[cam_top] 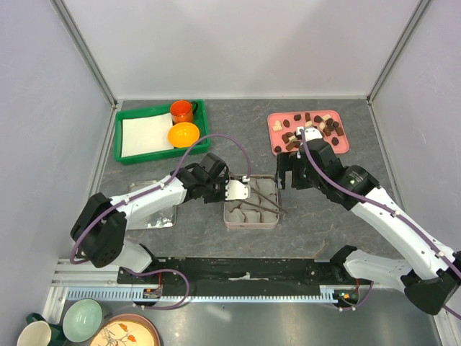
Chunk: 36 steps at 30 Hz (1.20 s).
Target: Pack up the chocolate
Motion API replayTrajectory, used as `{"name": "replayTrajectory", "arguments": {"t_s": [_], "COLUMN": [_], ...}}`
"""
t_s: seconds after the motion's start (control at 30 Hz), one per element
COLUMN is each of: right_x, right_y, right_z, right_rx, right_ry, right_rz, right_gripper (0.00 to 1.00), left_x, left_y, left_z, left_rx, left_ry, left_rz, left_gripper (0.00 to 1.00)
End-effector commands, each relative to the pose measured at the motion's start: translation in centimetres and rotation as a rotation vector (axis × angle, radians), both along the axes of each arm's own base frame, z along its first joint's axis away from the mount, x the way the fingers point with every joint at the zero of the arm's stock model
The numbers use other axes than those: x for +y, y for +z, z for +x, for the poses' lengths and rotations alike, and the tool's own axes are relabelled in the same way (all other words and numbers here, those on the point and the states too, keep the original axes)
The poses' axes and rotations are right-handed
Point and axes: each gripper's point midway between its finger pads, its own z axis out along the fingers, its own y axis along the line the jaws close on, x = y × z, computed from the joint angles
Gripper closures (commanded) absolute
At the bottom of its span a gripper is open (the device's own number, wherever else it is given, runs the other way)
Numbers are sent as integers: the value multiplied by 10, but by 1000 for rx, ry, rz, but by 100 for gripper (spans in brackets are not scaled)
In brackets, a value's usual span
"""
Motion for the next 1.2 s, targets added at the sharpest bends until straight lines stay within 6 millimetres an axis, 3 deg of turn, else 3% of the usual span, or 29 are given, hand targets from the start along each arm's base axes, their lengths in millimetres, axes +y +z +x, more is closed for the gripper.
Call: {"name": "replayTrajectory", "arguments": {"t_s": [0.0, 0.2, 0.4, 0.47, 0.6, 0.77, 0.87, 0.9, 0.93, 1.0, 1.1, 1.17], "right_x": [9, 9, 9, 9, 6, 14, 20, 21, 22, 26, 33, 40], "right_y": [24, 40, 46, 54, 92, 120, 134, 140, 144, 160, 180, 185], "right_z": [-2, -1, -1, 0, 0, -8, -13, -16, -19, -33, -60, -75], "right_rx": [-72, -111, -130, -162, -260, -323, -366, -386, -398, -435, -498, -518], "right_ry": [68, 83, 102, 118, 154, 249, 299, 313, 336, 408, 542, 629], "right_rz": [93, 121, 134, 147, 180, 217, 256, 268, 277, 308, 361, 404], "right_gripper": [2, 2, 2, 2, 2, 2, 2, 2, 2, 2, 2, 2], "left_x": [0, 0, 4, 2, 0, -16, -16, -9, -10, 1, 13, 14], "left_y": [8, 22, 27, 35, 65, 127, 158, 170, 183, 195, 196, 201], "left_z": [1, -4, -12, -16, -36, -77, -81, -70, -74, -56, -43, -48], "left_rx": [-28, -22, 9, 26, 102, 323, 453, 478, 539, 584, 621, 675], "left_ry": [17, 28, 49, 50, 88, 96, 127, 180, 156, 220, 261, 232], "left_rz": [-11, -41, -48, -69, -154, -405, -547, -600, -658, -729, -776, -816], "left_gripper": [63, 74, 98, 98, 99, 98, 98, 98, 98, 99, 98, 98]}}
